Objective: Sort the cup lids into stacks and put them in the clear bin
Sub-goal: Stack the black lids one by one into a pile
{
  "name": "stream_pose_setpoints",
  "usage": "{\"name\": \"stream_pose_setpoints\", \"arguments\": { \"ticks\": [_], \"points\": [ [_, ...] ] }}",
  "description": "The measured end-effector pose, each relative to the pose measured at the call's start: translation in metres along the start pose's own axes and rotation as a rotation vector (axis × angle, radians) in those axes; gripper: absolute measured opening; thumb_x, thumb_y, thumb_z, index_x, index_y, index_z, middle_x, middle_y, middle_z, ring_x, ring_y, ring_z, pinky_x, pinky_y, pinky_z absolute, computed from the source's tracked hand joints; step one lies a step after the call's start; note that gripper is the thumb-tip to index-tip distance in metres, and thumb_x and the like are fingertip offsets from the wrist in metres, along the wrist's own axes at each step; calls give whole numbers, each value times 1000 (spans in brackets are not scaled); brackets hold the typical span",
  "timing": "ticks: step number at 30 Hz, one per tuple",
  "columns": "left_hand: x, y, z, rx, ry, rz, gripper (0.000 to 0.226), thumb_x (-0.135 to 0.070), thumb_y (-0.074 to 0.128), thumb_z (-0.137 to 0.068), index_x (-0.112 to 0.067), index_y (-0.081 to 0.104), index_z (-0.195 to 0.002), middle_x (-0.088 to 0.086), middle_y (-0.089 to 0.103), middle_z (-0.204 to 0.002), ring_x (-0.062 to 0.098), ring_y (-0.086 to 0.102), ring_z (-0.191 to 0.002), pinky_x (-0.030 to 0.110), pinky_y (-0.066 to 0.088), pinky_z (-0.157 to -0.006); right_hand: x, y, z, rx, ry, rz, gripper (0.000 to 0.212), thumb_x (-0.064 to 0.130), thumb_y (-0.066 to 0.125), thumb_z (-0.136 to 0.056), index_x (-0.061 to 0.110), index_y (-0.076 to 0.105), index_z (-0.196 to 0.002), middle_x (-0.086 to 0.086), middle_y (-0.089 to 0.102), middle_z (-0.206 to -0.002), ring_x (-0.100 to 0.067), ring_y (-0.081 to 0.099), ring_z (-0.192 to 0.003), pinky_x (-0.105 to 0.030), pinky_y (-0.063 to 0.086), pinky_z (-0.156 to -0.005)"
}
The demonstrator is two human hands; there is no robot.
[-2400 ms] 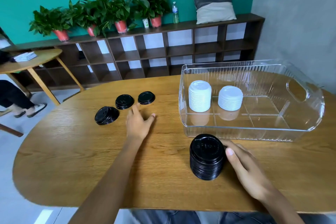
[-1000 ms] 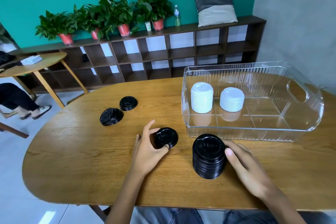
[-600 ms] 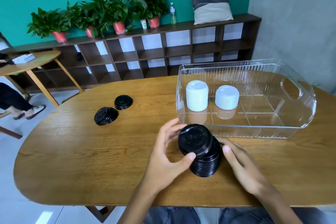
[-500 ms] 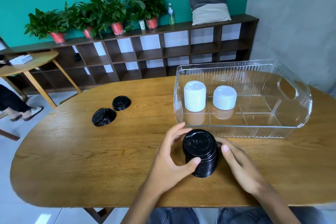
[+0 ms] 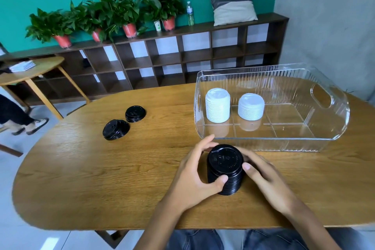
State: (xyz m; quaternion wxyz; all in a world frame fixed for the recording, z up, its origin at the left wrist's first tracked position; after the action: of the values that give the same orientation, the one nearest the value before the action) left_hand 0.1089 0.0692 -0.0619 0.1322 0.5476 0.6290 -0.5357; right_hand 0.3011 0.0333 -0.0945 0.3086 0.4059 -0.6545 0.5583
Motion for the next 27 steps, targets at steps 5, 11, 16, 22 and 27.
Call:
{"name": "stream_pose_setpoints", "arguments": {
  "ticks": [5, 11, 16, 22, 27],
  "points": [
    [0, 3, 0, 18, 3, -31, 90, -34, 79, -78, -45, 32, -153, -17, 56, -142, 15, 52, -137, 36, 39, -115, -1, -1, 0, -8, 5, 0, 47, 70, 37, -93, 49, 55, -131, 25, 61, -130, -4, 50, -130, -53, 33, -112],
    [-5, 8, -1, 11, 44, -66, 93, -33, 78, -74, -40, 32, -154, -21, 56, -136, 13, 52, -133, 24, 36, -113, -2, 0, -1, 7, 4, -11, 37, 54, 42, -96, 42, 58, -127, 19, 63, -128, -7, 52, -127, -54, 34, -110],
    [-4, 10, 1, -29, 46, -40, 90, -32, 78, -73, -31, 38, -153, -20, 57, -136, 11, 53, -132, 26, 39, -112, -1, 0, -1, 12, 9, 6, 34, 48, 43, -96, 43, 58, -126, 21, 63, -127, -7, 52, -127, -54, 35, -110],
    [-1, 13, 8, -47, 13, -15, 82, -38, 75, -81, -41, 35, -152, -25, 52, -142, 9, 49, -137, 31, 39, -115, -1, -1, 2, -11, 30, 13, 42, 61, 37, -94, 48, 55, -130, 25, 61, -128, -5, 49, -129, -52, 34, -112],
    [5, 6, 13, 4, -8, 44, 76, -43, 67, -91, -48, 26, -154, -22, 40, -157, 9, 41, -145, 38, 34, -117, -4, 0, 3, -11, 61, -16, 40, 57, 36, -95, 53, 54, -131, 27, 59, -131, -2, 46, -132, -49, 30, -116]
  ]
}}
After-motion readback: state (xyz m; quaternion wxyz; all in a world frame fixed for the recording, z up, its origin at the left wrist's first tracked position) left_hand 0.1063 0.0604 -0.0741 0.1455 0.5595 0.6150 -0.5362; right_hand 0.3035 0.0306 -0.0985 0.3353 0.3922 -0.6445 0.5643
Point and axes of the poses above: each hand's wrist, its own z-axis away from the middle knuckle, its own y-axis out of the palm, x = y × z, the point moved 7 cm from there along -z, towards the middle knuckle
